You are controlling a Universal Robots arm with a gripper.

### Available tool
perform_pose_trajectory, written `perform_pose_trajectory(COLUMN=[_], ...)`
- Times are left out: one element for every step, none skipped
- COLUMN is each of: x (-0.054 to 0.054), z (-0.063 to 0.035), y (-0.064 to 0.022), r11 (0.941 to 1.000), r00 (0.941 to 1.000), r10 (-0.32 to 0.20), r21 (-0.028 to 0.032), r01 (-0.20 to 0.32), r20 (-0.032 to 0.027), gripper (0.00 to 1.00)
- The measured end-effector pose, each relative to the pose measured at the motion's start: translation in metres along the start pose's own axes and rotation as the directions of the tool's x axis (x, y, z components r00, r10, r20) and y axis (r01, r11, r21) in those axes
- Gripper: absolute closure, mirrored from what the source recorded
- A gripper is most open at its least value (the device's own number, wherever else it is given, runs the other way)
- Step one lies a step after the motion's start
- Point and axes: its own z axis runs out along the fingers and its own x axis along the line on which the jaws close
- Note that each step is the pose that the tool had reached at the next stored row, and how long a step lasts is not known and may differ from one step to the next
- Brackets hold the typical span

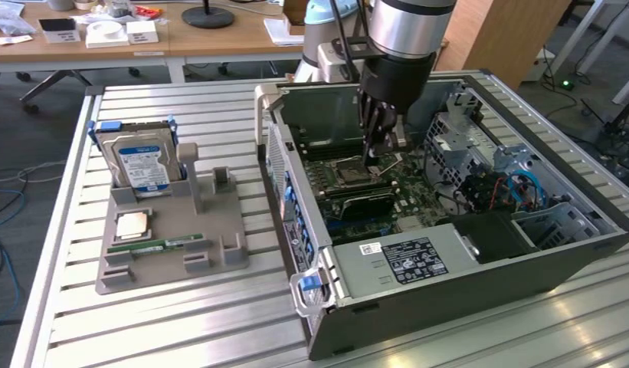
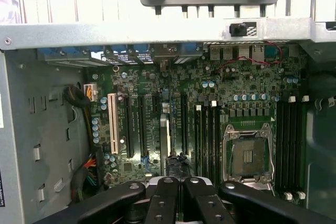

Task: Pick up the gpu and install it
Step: 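Press down on the gpu until it lock into place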

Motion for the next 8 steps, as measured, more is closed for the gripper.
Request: perform_pose_trajectory(x=[-0.0001,-0.0001,-0.0001,-0.0001,0.0000,0.0000,0.0001,0.0001], z=[0.0005,0.0014,0.0024,0.0040,0.0057,0.0073,0.0089,0.0103], y=[0.0000,0.0001,0.0002,0.0002,0.0003,0.0003,0.0004,0.0004], r11=[1.0000,1.0000,1.0000,1.0000,1.0000,1.0000,1.0000,1.0000], r00=[1.0000,1.0000,1.0000,1.0000,1.0000,1.0000,1.0000,1.0000], r10=[0.000,0.000,0.000,0.000,0.001,0.001,0.001,0.001], r21=[0.0000,0.0000,-0.0001,0.0000,-0.0001,-0.0001,0.0000,-0.0001], r01=[0.000,0.000,0.000,0.000,-0.001,-0.001,-0.001,-0.001], r20=[0.0000,0.0000,-0.0002,-0.0001,0.0000,0.0000,0.0000,-0.0001], gripper=[0.89,0.89,0.89,0.89,0.89,0.89,0.89,0.89])
